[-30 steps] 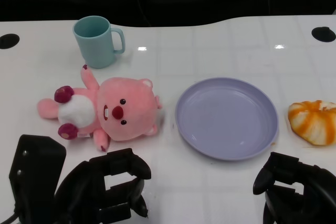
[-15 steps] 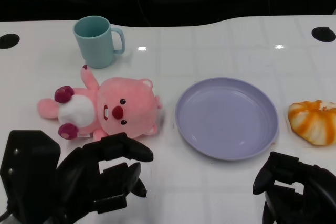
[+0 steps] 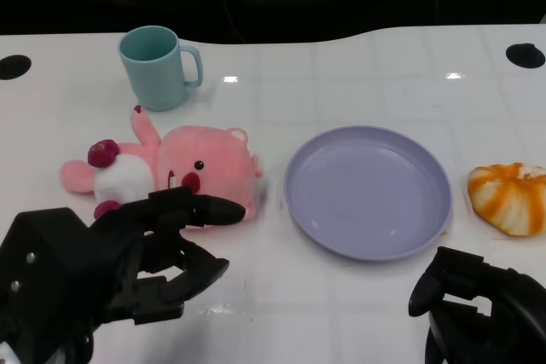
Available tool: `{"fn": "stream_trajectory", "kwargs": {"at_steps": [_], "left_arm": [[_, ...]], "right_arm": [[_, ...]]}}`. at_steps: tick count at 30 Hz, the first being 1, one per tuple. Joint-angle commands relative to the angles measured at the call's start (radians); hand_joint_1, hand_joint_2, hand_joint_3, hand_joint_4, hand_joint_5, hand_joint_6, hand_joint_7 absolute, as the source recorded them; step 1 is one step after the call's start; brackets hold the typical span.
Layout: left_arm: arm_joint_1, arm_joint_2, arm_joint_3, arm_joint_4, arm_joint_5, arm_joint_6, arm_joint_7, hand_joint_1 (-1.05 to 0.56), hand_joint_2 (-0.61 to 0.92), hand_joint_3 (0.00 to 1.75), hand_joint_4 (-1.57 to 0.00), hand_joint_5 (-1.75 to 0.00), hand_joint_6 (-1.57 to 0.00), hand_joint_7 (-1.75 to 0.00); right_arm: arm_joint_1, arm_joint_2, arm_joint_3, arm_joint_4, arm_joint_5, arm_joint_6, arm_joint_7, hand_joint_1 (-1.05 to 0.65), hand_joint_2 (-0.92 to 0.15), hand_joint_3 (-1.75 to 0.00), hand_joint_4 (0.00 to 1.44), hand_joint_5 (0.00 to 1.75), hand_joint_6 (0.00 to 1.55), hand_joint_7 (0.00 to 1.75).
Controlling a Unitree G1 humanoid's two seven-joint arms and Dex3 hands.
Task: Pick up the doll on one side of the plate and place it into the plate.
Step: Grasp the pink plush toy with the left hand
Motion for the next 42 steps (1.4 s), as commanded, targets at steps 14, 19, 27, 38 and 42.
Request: {"fn": "stream_trajectory", "kwargs": {"at_steps": [14, 19, 27, 38, 42], "left_arm": [[-0.154, 0.169, 0.003, 0.067, 0.228, -0.140, -0.053, -0.47, 0.92, 0.04, -0.16, -0.82, -0.43, -0.03], [-0.211, 0.243, -0.030, 0.079, 0.367, -0.130, -0.071, -0.54, 0.91, 0.02, -0.01, -0.73, -0.35, 0.00], [-0.296, 0.287, -0.096, 0.146, 0.587, -0.129, -0.057, -0.61, 0.90, 0.00, 0.00, -0.50, -0.24, 0.00], [-0.425, 0.295, -0.223, 0.309, 0.860, -0.116, -0.119, -0.67, 0.90, 0.00, 0.00, -0.31, -0.16, 0.00], [-0.468, 0.279, -0.263, 0.378, 0.915, -0.118, -0.132, -0.66, 0.88, 0.00, -0.01, -0.24, -0.15, 0.00]], "right_arm": [[0.002, -0.011, -0.011, -0.010, 0.007, 0.021, 0.005, -0.05, -0.69, -1.16, 0.66, 1.75, 0.47, 1.62], [0.006, -0.010, -0.014, -0.015, 0.010, 0.022, 0.005, -0.05, -0.70, -1.15, 0.65, 1.75, 0.47, 1.62], [0.008, -0.014, -0.016, -0.016, 0.007, 0.021, 0.006, -0.04, -0.71, -1.14, 0.65, 1.75, 0.46, 1.62], [0.015, -0.016, -0.019, -0.027, 0.004, 0.024, 0.004, -0.04, -0.71, -1.13, 0.65, 1.75, 0.47, 1.62], [0.018, -0.016, -0.021, -0.031, 0.007, 0.027, 0.004, -0.04, -0.71, -1.13, 0.65, 1.75, 0.47, 1.62]]}}
